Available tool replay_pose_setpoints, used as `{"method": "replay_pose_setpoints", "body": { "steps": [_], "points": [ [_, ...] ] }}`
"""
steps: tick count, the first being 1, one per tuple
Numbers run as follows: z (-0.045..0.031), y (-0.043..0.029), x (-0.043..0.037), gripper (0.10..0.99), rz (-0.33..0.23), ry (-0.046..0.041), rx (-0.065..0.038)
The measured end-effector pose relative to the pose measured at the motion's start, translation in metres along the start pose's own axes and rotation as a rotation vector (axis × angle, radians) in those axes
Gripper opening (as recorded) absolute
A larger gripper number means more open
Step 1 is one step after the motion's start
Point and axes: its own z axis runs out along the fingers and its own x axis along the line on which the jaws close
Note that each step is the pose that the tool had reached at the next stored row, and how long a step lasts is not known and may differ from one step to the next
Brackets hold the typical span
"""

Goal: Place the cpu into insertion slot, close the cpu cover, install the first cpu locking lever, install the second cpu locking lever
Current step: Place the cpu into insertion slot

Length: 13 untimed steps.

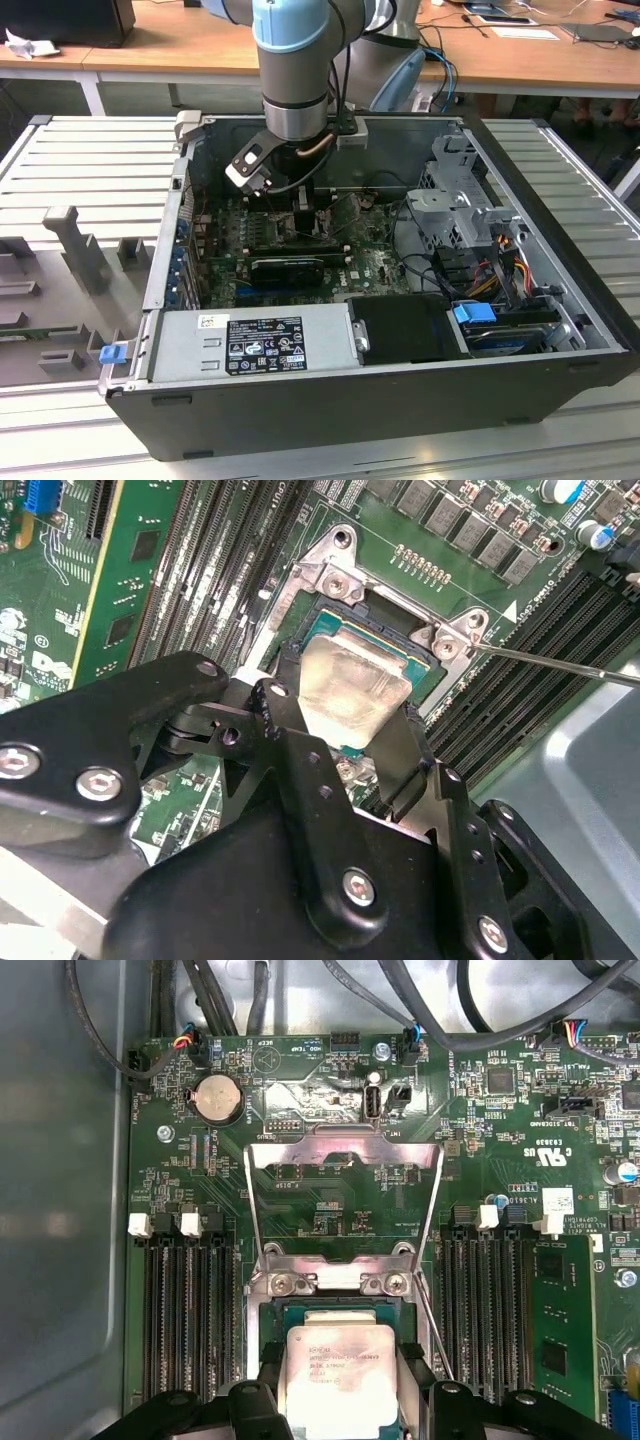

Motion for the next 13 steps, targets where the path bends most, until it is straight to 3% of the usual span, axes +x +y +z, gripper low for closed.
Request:
{"method": "replay_pose_setpoints", "body": {
  "steps": [2,3,9,10,13],
  "points": [
    [0.0001,0.0,0.0,0.537,0.0,0.0,0.0],
    [0.0001,0.0,0.0,0.604,0.0,0.0001,0.0],
    [-0.0031,0.0002,0.0009,0.604,0.0,0.0013,0.0],
    [-0.0051,0.0004,0.0009,0.584,0.0,0.0013,0.0],
    [-0.0089,0.0008,0.001,0.396,0.0,0.0012,0.0]
  ]
}}
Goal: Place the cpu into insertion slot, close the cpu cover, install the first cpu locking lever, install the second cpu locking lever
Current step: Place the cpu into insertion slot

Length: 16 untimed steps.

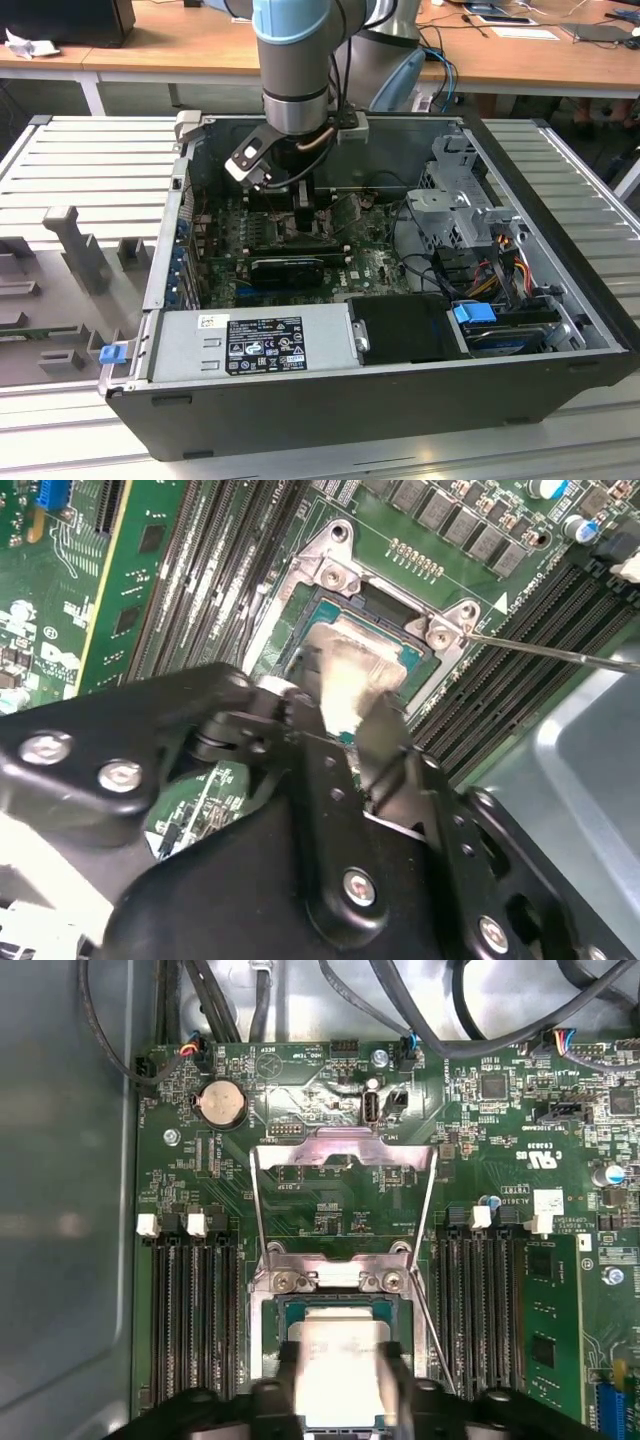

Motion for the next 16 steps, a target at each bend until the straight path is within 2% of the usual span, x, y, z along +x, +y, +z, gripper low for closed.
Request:
{"method": "replay_pose_setpoints", "body": {
  "steps": [5,16],
  "points": [
    [-0.0067,0.0006,0.0001,0.106,0.0,0.0,0.001],
    [-0.0173,0.0016,0.0003,0.106,0.0,0.0,0.001]
  ]
}}
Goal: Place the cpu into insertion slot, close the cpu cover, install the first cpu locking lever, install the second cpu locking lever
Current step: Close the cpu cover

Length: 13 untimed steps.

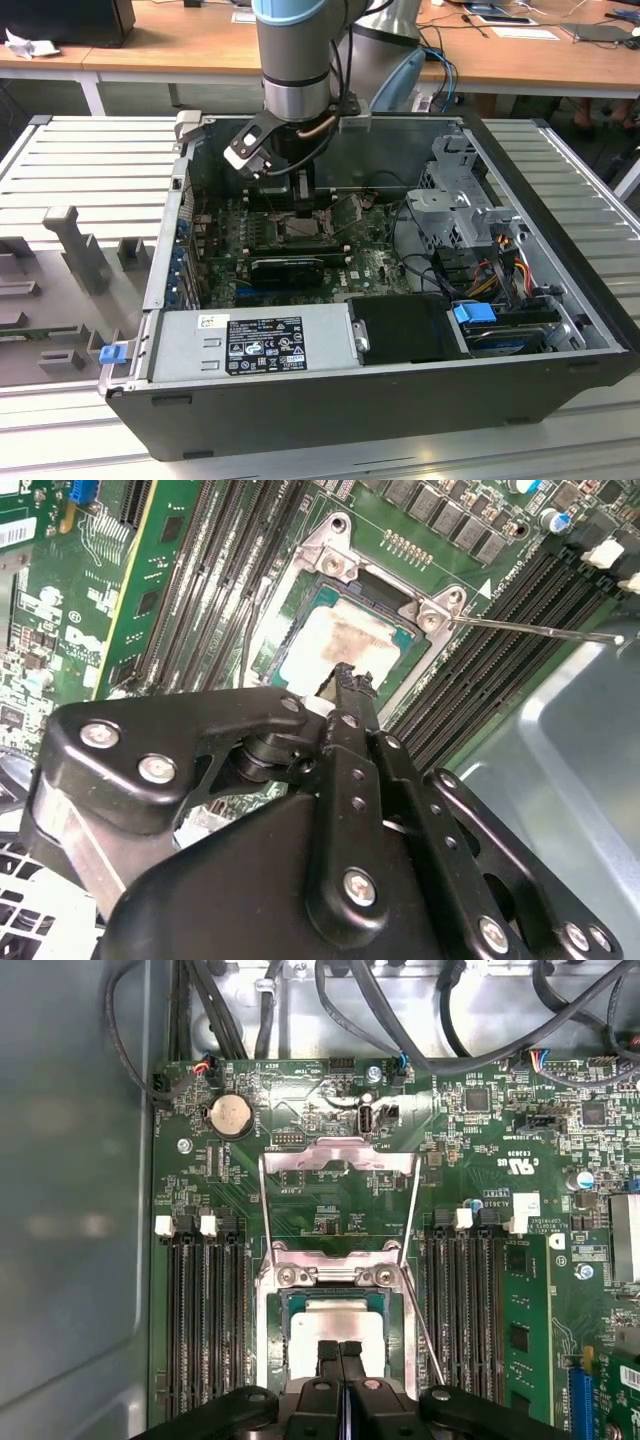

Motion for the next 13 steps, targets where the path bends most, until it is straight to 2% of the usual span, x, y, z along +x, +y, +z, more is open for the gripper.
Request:
{"method": "replay_pose_setpoints", "body": {
  "steps": [2,6,7,8,13],
  "points": [
    [0.0,0.0016,-0.0002,0.106,0.001,-0.0001,0.0],
    [0.0008,0.011,-0.0003,0.106,0.001,-0.0001,0.001],
    [0.0017,0.0205,-0.0002,0.106,0.001,-0.0001,0.005],
    [0.0017,0.0217,-0.0002,0.106,0.002,-0.0003,0.008],
    [-0.0015,0.0221,-0.0001,0.106,0.003,-0.0001,0.008]
  ]
}}
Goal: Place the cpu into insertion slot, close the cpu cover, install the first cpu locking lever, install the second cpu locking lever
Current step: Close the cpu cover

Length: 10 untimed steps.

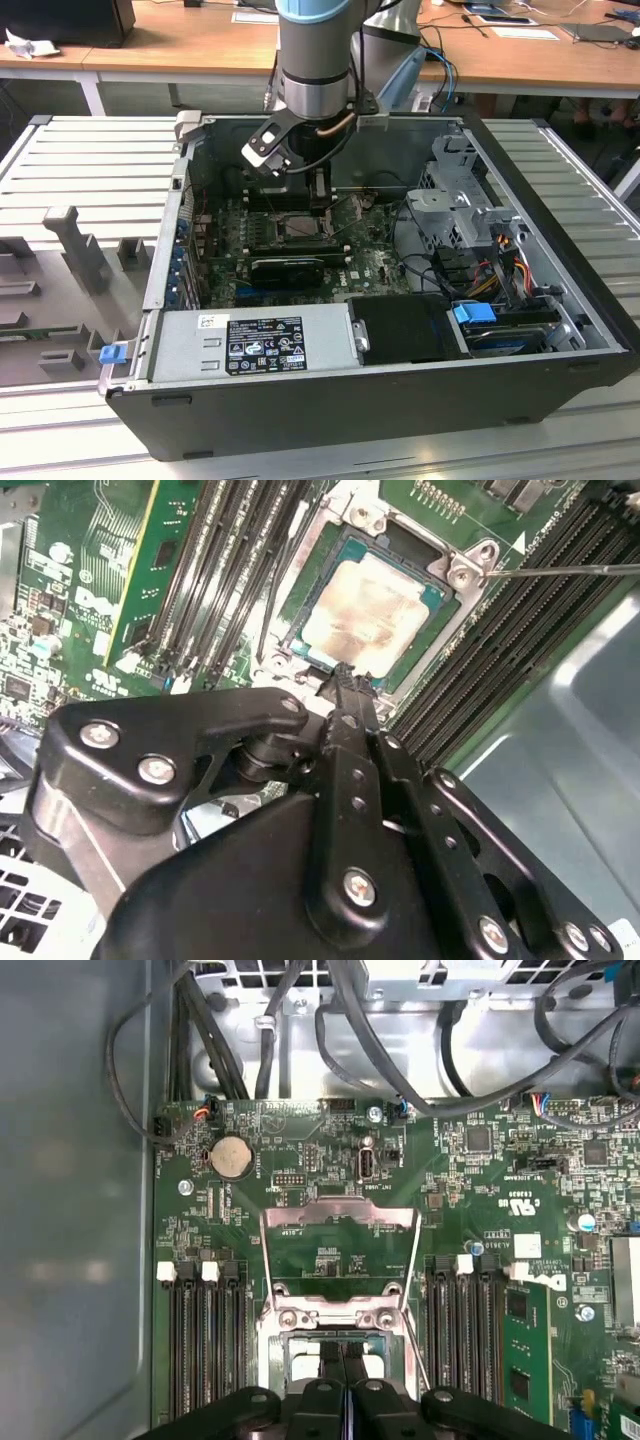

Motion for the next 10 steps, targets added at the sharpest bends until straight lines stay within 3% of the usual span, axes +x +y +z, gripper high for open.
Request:
{"method": "replay_pose_setpoints", "body": {
  "steps": [4,10],
  "points": [
    [-0.0047,0.0004,0.0001,0.106,0.0,0.0,0.0],
    [-0.0188,0.0031,0.0008,0.106,0.0,0.0001,0.0]
  ]
}}
